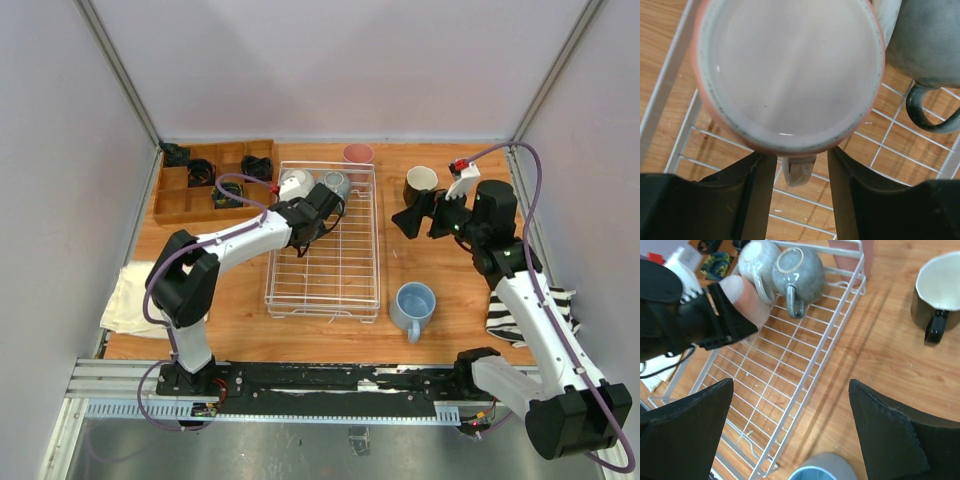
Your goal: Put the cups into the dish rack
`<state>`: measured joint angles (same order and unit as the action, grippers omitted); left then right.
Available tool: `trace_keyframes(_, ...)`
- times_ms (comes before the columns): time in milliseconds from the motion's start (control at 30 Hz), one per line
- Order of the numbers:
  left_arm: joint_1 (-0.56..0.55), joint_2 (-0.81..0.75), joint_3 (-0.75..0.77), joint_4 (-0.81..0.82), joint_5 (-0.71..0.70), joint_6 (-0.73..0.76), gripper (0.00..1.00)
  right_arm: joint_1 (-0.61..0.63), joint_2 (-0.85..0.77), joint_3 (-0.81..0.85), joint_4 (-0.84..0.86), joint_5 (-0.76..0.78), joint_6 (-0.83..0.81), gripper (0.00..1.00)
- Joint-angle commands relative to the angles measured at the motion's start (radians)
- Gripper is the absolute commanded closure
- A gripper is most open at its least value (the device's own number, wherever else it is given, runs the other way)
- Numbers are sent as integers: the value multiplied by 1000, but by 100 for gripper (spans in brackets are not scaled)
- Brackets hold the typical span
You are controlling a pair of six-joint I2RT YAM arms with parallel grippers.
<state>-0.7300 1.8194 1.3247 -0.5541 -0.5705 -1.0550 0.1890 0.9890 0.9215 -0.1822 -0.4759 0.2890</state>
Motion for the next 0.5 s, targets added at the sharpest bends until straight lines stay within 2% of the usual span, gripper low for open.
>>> trace_keyframes(0, -8, -73, -30, 17, -18, -9, 51, -19, -17, -18, -125, 85, -18, 1)
trace_keyframes(267, -11, -191, -99, 42, 19, 12, 50, -19, -1, 14, -427, 301, -5, 1)
trace_keyframes(467, -15, -345, -148, 61, 47, 53, 50, -20, 33, 39, -613, 371, 28, 0)
